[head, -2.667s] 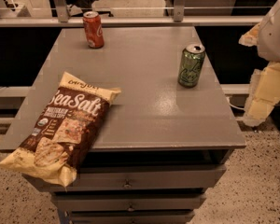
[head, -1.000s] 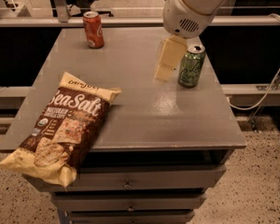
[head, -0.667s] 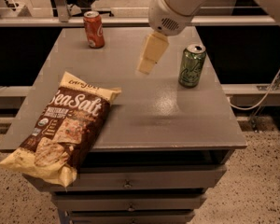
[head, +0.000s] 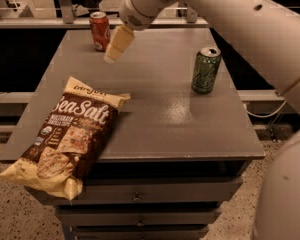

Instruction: Knock coke can over

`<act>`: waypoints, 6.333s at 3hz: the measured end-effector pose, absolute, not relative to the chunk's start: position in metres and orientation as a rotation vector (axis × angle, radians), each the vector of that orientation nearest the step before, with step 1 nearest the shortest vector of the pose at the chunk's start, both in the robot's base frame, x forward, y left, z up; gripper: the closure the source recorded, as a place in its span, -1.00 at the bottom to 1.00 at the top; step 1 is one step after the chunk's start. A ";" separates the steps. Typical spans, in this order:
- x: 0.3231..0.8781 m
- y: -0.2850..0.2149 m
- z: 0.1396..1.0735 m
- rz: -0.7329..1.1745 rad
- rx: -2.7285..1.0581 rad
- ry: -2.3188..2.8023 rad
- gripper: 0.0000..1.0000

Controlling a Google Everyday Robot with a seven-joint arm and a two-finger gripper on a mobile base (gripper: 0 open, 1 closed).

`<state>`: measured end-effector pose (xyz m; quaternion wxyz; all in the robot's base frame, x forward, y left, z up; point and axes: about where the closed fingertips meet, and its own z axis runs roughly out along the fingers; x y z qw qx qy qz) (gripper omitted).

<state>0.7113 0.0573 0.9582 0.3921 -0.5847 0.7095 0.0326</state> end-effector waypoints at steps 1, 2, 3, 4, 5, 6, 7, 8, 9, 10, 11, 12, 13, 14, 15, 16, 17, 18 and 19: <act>0.757 0.094 0.944 0.121 -1.427 1.781 -1.00; 0.791 0.127 0.927 0.195 -1.397 1.760 -1.00; 0.821 0.146 0.916 0.277 -1.351 1.739 -1.00; 0.846 0.149 0.912 0.316 -1.289 1.725 -1.00; 0.862 0.144 0.913 0.333 -1.228 1.722 -1.00; 0.873 0.142 0.913 0.362 -1.170 1.734 -1.00; 0.880 0.141 0.909 0.373 -1.136 1.774 -0.62; 0.881 0.140 0.909 0.384 -1.124 1.805 -0.17; 0.876 0.138 0.911 0.403 -1.122 1.822 0.31; 0.859 0.122 0.926 0.405 -1.170 1.803 0.77; 0.814 0.083 0.950 0.356 -1.337 1.767 1.00; 0.779 0.052 0.945 0.305 -1.507 1.793 1.00; 0.754 0.025 0.930 0.208 -1.684 1.856 1.00; 0.742 0.002 0.923 0.091 -1.809 1.907 1.00; 0.739 -0.002 0.911 0.011 -1.906 1.928 1.00; 0.740 0.007 0.896 -0.015 -1.973 1.938 0.63; 0.741 0.014 0.884 -0.020 -2.009 1.942 0.19; 0.741 0.022 0.875 -0.009 -2.037 1.936 -0.26; 0.739 0.030 0.869 0.011 -2.056 1.928 -0.76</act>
Offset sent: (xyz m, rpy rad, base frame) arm 0.1264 0.1074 -0.0437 0.2166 0.0093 0.0190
